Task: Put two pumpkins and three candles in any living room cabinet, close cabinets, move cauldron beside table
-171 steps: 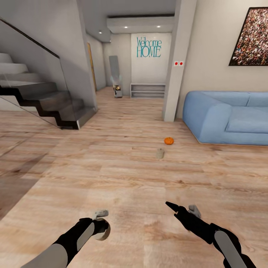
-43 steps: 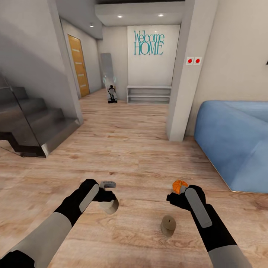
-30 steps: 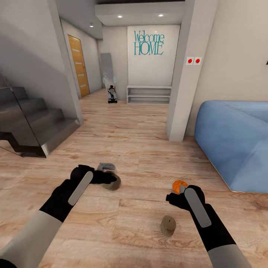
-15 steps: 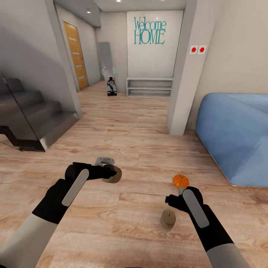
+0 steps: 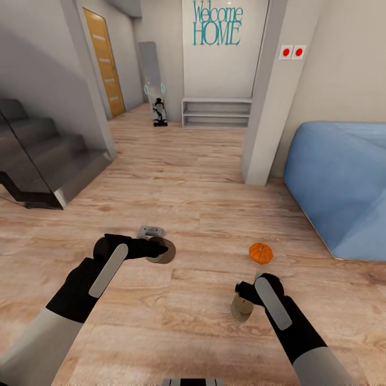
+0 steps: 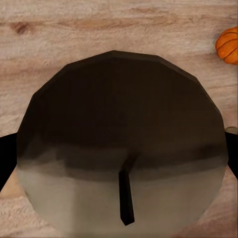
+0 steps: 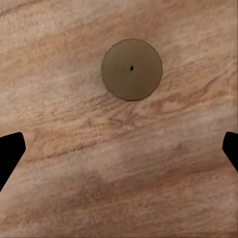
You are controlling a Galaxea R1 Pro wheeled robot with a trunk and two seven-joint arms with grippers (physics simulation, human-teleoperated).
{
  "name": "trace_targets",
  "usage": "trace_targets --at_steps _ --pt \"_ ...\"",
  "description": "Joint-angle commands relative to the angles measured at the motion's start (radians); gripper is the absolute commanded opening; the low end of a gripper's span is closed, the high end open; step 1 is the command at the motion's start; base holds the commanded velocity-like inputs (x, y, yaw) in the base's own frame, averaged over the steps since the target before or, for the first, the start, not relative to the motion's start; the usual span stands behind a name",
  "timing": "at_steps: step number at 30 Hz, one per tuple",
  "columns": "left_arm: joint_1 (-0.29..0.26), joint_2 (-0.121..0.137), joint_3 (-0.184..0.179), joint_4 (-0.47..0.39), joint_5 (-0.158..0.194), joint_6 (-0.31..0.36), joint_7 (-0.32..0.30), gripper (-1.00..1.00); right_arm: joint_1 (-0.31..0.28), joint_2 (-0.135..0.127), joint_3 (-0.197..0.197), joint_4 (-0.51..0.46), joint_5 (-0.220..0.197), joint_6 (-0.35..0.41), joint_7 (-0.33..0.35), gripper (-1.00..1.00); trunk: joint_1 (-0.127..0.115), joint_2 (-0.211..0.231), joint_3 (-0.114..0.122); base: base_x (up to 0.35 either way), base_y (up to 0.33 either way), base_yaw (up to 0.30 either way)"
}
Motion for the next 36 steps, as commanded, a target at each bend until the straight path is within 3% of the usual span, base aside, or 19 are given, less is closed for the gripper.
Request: trace_targets --at_steps 1,14,22,36 --pt "-0.001 0.001 -0.002 -0.001 0.011 0.002 0.01 -1.0 -0.005 -0.001 0.016 0.009 -0.009 -0.006 -0.01 1.0 0.0 -0.001 -0.005 0.0 0.0 0.0" --pt "-0.001 0.001 -0.003 -0.002 0.009 0.002 0.01 -1.0 -0.052 0.0 0.062 0.143 -0.007 -0.058 0.04 1.0 0.006 -0.004 -0.055 0.0 0.0 0.0" --pt "-0.001 0.001 -0.003 -0.002 0.009 0.002 0.01 -1.0 -0.064 0.0 0.074 0.169 -0.006 -0.07 0.053 1.0 0.01 -0.006 -0.086 0.0 0.0 0.0" --pt "-0.001 0.001 -0.003 -0.005 0.01 0.002 0.01 -1.0 -0.065 0.0 0.087 0.172 -0.007 -0.071 0.054 1.0 0.01 -0.006 -0.086 0.067 -0.011 0.0"
